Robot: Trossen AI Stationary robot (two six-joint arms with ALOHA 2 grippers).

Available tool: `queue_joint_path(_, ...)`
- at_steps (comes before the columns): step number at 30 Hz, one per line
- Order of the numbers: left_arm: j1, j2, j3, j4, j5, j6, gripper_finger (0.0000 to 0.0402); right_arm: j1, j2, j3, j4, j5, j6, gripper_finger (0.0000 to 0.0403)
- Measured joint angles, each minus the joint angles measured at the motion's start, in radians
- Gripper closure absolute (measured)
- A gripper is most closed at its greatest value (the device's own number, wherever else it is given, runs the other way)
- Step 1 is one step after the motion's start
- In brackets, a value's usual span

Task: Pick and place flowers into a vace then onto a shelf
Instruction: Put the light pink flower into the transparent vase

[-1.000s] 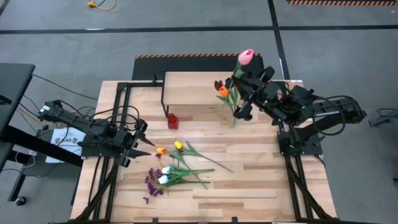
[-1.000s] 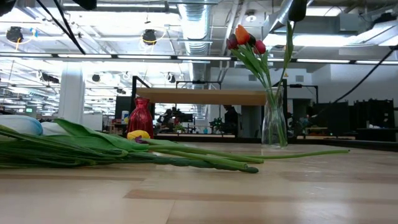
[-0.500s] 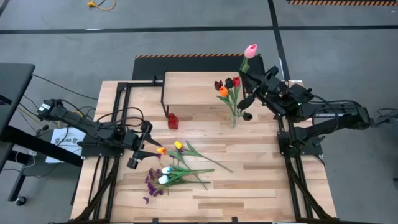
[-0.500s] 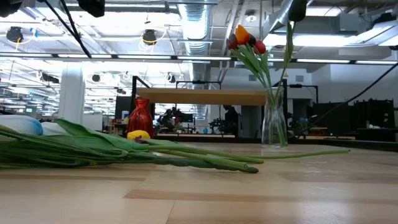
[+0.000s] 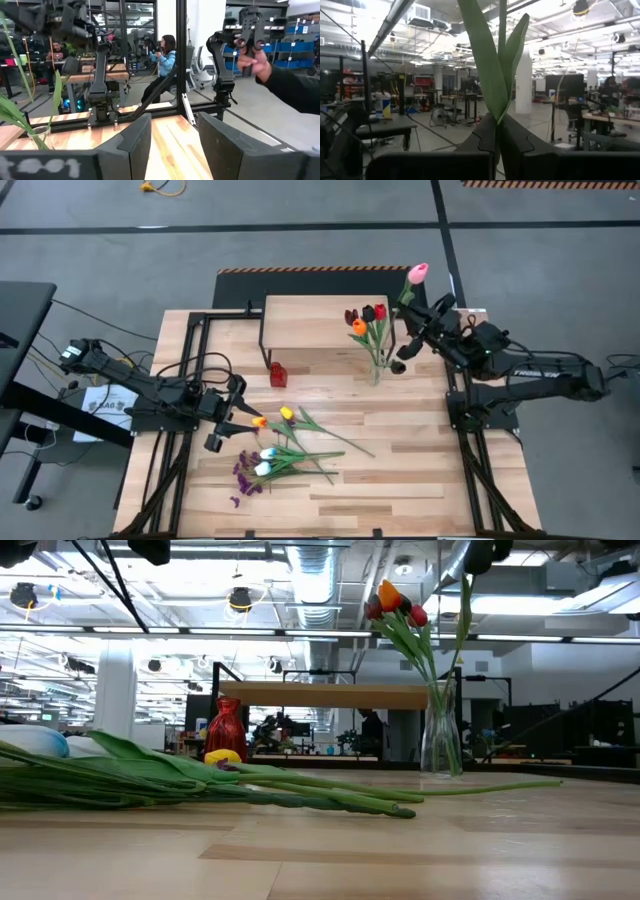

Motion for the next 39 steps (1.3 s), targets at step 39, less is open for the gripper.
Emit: queue_joint_path(39, 0.000, 0.000, 0.000, 0.002, -0.023, -0.023, 0.0249, -0.149, -0.003, -0.291, 0.108, -0.191, 0.248, 0.0336)
